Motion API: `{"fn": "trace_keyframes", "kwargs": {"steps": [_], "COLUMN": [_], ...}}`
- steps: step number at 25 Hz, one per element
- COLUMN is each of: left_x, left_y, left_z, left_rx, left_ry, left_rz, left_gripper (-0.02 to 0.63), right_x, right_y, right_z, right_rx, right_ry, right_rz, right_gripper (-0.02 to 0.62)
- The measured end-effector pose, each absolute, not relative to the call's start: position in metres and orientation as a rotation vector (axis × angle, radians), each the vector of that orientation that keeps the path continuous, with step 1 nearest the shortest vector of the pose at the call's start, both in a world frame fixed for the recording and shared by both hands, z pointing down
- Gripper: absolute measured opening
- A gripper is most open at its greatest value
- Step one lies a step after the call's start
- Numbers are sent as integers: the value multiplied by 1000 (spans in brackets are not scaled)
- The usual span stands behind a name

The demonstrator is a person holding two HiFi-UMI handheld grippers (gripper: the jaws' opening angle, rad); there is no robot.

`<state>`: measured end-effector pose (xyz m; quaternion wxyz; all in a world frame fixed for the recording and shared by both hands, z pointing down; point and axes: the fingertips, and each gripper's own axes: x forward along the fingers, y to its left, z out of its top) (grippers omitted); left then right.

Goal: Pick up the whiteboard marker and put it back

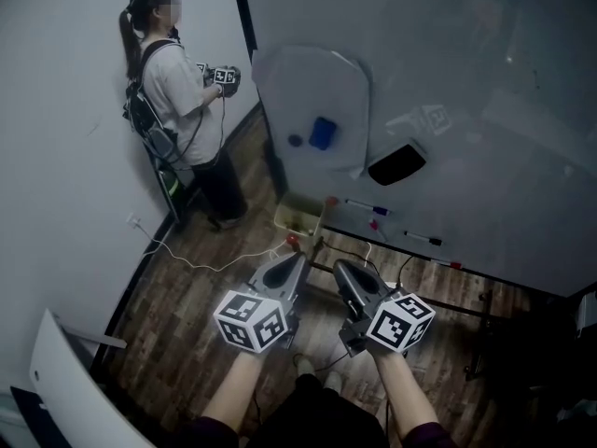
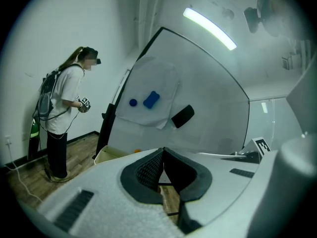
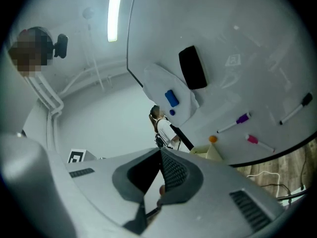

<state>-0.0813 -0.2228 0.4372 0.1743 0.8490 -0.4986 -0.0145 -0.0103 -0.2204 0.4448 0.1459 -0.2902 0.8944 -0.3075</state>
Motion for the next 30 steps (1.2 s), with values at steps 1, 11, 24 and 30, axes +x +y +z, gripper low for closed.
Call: {"fn": "trace_keyframes", "kwargs": {"steps": [1, 11, 24, 30], "left_x": [-82, -93, -97, -100], "left_y": [-226, -249, -287, -313], "left_z": [439, 455, 501, 530], "left_rx": [2407, 2397, 2392, 2417], "left_ry": [-1410, -1378, -1381, -1469], "left_rz": [-35, -12, 85, 219], "left_gripper": [5, 5, 5, 8], "right_x": [-12, -22, -28, -22], "right_y": [-223, -242, -269, -276], "right_z": [446, 459, 490, 505], "right_rx": [-840, -876, -945, -995], "right_ry": [2573, 2549, 2506, 2480], "right_rz": [-890, -921, -978, -1011], "right_gripper": [3, 3, 3, 3]}}
